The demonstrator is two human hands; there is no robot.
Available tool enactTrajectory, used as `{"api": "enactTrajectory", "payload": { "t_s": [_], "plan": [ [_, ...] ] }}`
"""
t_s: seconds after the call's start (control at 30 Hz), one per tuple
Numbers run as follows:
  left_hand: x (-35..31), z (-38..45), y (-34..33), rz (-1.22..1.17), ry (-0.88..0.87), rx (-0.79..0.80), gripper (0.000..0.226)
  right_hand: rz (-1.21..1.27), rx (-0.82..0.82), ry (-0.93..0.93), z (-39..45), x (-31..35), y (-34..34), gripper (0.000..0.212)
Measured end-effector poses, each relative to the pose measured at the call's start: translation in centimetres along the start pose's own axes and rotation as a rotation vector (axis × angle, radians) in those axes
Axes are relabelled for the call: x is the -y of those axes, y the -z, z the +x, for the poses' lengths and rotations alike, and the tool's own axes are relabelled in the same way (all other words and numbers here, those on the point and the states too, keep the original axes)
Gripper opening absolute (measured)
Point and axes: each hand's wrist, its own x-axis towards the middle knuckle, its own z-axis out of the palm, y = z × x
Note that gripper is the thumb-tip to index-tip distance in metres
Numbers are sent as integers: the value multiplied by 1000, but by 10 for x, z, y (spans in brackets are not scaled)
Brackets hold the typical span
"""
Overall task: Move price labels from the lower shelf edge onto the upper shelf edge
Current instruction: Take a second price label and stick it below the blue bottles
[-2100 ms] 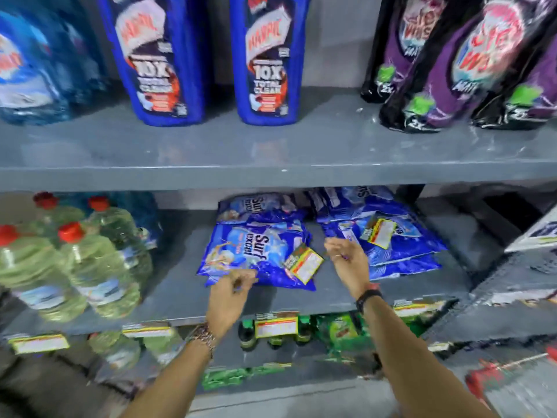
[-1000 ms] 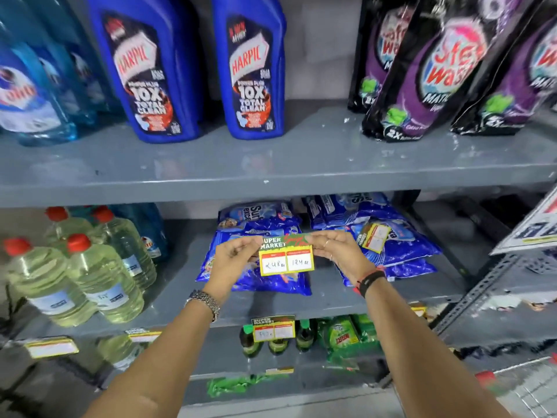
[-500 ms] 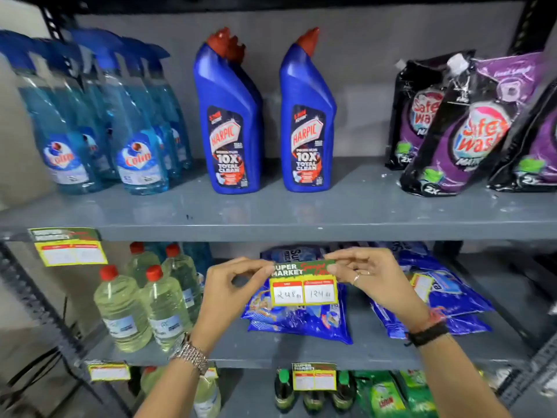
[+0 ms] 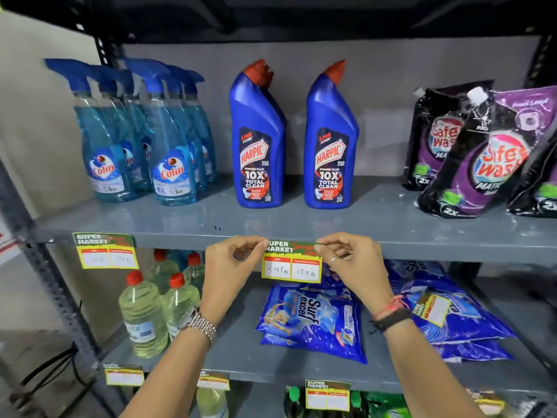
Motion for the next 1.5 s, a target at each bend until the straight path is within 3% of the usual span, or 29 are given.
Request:
{"api": "enactTrajectory", "payload": {
  "t_s": [0.33,0.43,0.5,0.57,0.63,0.77,1.1,1.5],
  "plan": [
    [-1,7,0,164,-31,-7,18,-172,-104,-1,0,8,-9,3],
    [-4,6,5,455,-109,-115,32,-376,-159,46,-5,12,-11,16],
    [-2,8,7,501,-221,-165,29,-469,-230,119,-6,14,-11,29],
    [0,12,7,511,-377,-74,23,-485,-244,186,-2,17,-14,42],
    [1,18,2,501,-481,69,25,-518,-159,211,5,21,-22,53],
    [2,27,-3,427,-451,181,22,-580,-27,158,15,24,-35,65],
    [19,35,11,244,-332,220,27,-393,129,36,26,20,-16,30],
    [21,32,13,230,-370,217,27,-358,345,41,35,21,-1,36]
  ]
}}
